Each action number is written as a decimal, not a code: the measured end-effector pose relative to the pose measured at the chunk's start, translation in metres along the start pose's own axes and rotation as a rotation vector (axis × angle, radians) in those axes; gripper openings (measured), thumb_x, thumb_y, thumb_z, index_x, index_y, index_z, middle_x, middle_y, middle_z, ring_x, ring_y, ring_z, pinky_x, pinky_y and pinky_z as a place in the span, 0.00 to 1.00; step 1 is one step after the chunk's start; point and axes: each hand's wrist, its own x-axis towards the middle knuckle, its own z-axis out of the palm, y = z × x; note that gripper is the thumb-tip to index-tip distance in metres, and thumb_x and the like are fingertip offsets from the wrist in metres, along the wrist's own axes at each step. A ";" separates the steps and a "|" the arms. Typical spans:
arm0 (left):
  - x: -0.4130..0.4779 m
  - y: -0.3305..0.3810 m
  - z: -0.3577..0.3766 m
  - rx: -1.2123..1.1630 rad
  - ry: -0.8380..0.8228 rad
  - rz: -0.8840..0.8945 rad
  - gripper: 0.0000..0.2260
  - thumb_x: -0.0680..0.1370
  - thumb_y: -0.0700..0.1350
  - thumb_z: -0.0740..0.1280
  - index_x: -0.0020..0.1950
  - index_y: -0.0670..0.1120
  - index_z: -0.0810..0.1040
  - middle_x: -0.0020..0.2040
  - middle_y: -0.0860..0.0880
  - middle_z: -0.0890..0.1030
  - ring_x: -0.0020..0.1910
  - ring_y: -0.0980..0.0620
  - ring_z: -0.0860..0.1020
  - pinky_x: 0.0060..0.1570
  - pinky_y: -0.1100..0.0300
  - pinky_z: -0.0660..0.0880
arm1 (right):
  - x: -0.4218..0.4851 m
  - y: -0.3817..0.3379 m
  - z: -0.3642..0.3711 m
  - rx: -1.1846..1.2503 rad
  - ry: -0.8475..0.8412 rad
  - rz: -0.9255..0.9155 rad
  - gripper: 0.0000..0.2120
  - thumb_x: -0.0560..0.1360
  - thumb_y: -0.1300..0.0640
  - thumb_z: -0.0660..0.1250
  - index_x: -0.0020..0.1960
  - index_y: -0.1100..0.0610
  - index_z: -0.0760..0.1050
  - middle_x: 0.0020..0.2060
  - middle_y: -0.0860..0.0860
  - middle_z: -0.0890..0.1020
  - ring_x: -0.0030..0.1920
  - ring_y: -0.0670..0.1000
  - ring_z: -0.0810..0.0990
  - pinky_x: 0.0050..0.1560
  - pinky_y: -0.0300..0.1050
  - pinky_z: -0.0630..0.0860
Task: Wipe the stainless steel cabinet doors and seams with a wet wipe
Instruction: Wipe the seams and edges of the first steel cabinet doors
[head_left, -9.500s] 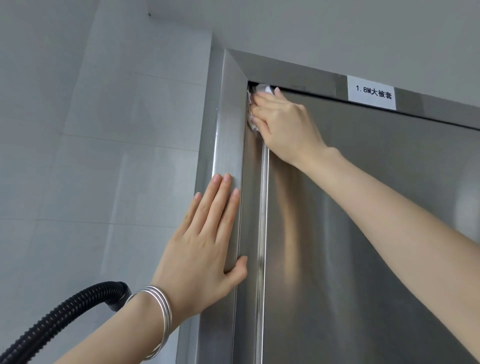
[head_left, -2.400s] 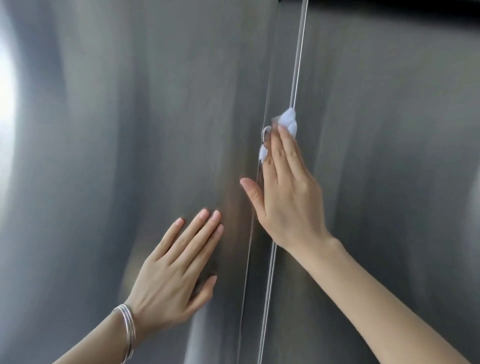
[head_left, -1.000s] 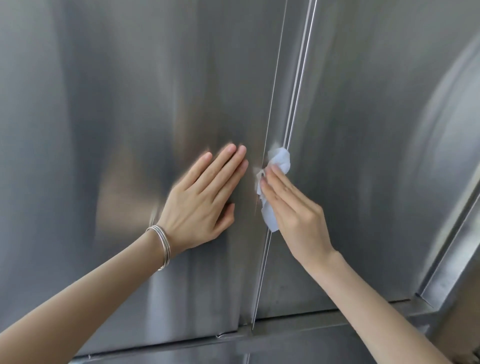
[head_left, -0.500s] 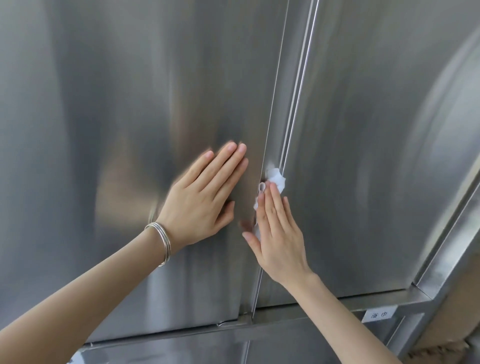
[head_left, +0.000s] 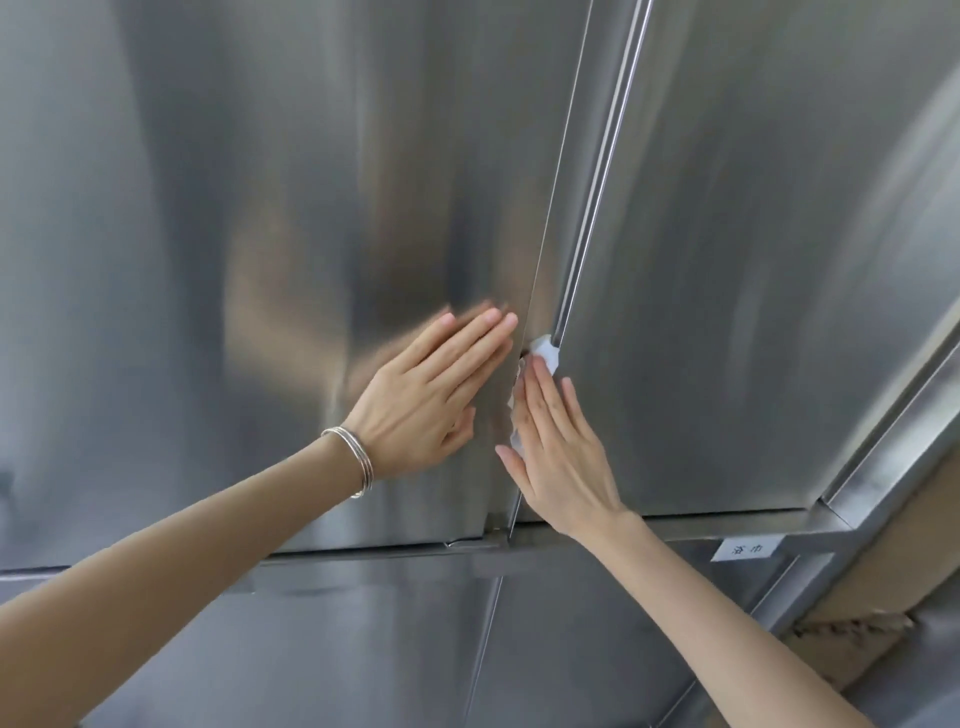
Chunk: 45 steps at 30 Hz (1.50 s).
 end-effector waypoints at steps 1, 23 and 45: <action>-0.016 0.011 0.005 0.004 -0.049 0.028 0.32 0.74 0.46 0.60 0.77 0.38 0.57 0.78 0.44 0.55 0.77 0.47 0.53 0.76 0.49 0.48 | 0.007 0.004 0.000 -0.005 0.023 0.008 0.30 0.81 0.46 0.47 0.74 0.67 0.51 0.74 0.62 0.52 0.76 0.57 0.50 0.75 0.55 0.53; -0.058 0.043 0.022 0.067 -0.164 -0.016 0.33 0.72 0.41 0.61 0.77 0.39 0.58 0.78 0.47 0.55 0.77 0.49 0.54 0.75 0.48 0.51 | -0.114 -0.084 0.092 0.019 -0.289 0.075 0.32 0.79 0.46 0.58 0.73 0.66 0.56 0.73 0.59 0.55 0.75 0.57 0.50 0.70 0.54 0.64; -0.053 0.054 0.014 -0.028 -0.190 -0.111 0.31 0.71 0.37 0.52 0.75 0.37 0.61 0.77 0.45 0.56 0.76 0.47 0.57 0.75 0.46 0.53 | -0.085 -0.048 0.060 0.344 -0.003 0.077 0.13 0.61 0.67 0.74 0.33 0.50 0.75 0.31 0.43 0.76 0.26 0.43 0.70 0.20 0.36 0.59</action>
